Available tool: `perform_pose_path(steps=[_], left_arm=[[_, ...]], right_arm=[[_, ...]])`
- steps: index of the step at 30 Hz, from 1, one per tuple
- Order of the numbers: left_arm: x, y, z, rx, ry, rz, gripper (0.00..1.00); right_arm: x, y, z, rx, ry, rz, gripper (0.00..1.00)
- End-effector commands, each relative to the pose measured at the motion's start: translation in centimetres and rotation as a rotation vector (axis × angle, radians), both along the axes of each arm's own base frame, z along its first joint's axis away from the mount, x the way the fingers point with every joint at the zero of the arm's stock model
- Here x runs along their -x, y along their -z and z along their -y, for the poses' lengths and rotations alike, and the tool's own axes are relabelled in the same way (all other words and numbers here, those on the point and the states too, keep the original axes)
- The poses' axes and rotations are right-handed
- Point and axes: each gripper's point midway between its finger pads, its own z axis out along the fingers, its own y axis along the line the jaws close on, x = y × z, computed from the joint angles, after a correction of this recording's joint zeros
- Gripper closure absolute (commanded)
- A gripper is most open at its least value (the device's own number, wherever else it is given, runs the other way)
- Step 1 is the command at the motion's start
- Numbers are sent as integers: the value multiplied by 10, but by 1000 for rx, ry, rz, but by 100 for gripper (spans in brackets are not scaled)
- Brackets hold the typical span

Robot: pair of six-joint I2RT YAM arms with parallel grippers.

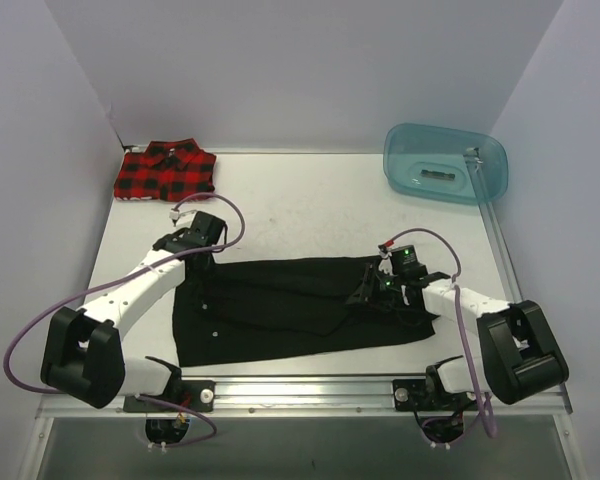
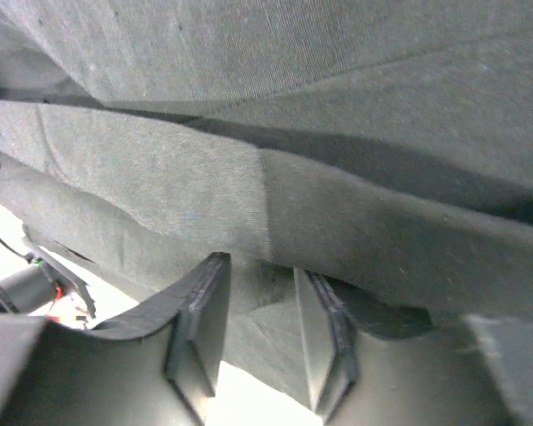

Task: Fold and stack the long sleeve shirts
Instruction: Fold the shirt

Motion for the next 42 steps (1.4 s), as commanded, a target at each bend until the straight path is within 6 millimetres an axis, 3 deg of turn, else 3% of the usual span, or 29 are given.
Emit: perform_pose_path(steps=[1, 4, 5, 6, 7, 9, 12, 15, 18, 20, 21, 23, 24, 26, 28, 32, 37, 40, 42], left_arm=[[-1, -7, -18, -49, -66, 20, 84], [-5, -9, -13, -35, -47, 17, 59], [-6, -12, -11, -24, -43, 26, 46], [-8, -16, -8, -11, -33, 34, 25], [-8, -22, -4, 9, -20, 50, 14], [-9, -33, 1, 33, 11, 74, 2], [-4, -51, 18, 109, 76, 121, 3], [11, -57, 48, 215, 154, 130, 3], [30, -37, 79, 310, 230, 92, 12], [39, -9, 89, 339, 246, 47, 18], [42, -1, 92, 361, 242, 26, 19], [50, 24, 90, 354, 218, -28, 23], [51, 30, 89, 350, 214, -37, 24], [54, 50, 78, 313, 166, -59, 28], [56, 65, 68, 297, 123, -89, 29], [71, 89, 47, 284, 36, -159, 30], [69, 81, 36, 297, 8, -118, 29], [58, 60, 46, 331, 59, -61, 21], [51, 48, 53, 353, 90, -26, 18]], right_arm=[[23, 20, 31, 178, 0, -65, 61], [16, -1, 27, 174, -24, -11, 54], [13, -9, 24, 170, -34, 14, 52], [13, -20, 23, 173, -43, 41, 50], [4, -34, 21, 178, -43, 92, 50], [0, -57, 16, 163, -56, 159, 49], [-14, -88, 14, 135, -23, 250, 50], [-23, -94, 15, 136, 5, 271, 52], [-28, -81, 15, 134, 14, 232, 57], [-36, -74, 15, 114, 46, 235, 60], [-36, -59, 19, 107, 64, 191, 64], [-46, -52, 22, 88, 97, 189, 67], [-42, -37, 26, 97, 111, 140, 69], [-61, -31, 37, 85, 174, 177, 69], [-66, -11, 56, 90, 255, 124, 70], [-79, 5, 85, 64, 392, 84, 71], [-78, -9, 96, 95, 396, 119, 70], [-77, -36, 80, 71, 331, 171, 69], [-67, -56, 52, 54, 229, 214, 69]])
